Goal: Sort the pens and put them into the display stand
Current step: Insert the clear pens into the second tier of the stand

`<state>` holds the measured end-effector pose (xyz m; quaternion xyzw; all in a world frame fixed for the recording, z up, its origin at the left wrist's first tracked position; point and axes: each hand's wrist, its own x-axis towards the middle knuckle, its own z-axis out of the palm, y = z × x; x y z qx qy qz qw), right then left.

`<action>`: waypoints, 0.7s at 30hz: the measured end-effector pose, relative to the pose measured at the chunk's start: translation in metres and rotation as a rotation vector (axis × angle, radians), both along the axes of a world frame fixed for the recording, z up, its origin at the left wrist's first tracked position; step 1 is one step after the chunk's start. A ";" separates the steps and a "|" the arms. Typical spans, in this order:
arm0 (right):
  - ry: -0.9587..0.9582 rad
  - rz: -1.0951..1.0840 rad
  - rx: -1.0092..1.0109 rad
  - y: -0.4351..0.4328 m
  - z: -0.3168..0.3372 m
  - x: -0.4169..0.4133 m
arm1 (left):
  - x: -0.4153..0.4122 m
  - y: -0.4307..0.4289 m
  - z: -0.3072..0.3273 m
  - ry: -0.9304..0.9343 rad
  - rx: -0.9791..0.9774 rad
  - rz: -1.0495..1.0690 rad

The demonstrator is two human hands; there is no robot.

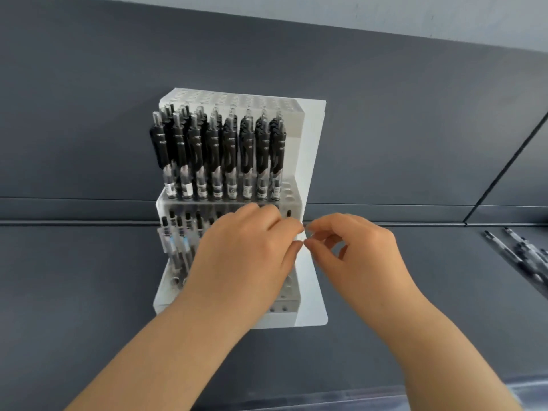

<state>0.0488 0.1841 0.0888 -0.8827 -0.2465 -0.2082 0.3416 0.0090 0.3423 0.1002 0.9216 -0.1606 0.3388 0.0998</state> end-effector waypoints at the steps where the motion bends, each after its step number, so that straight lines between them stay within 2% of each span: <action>1: 0.005 -0.002 0.000 -0.008 -0.001 0.001 | 0.001 -0.009 -0.001 -0.003 0.001 -0.006; 10: 0.059 -0.023 -0.030 -0.134 -0.017 0.022 | 0.026 -0.136 -0.022 0.060 -0.004 -0.069; 21: 0.108 -0.116 -0.100 -0.320 -0.028 0.052 | 0.062 -0.305 -0.047 0.122 0.026 0.005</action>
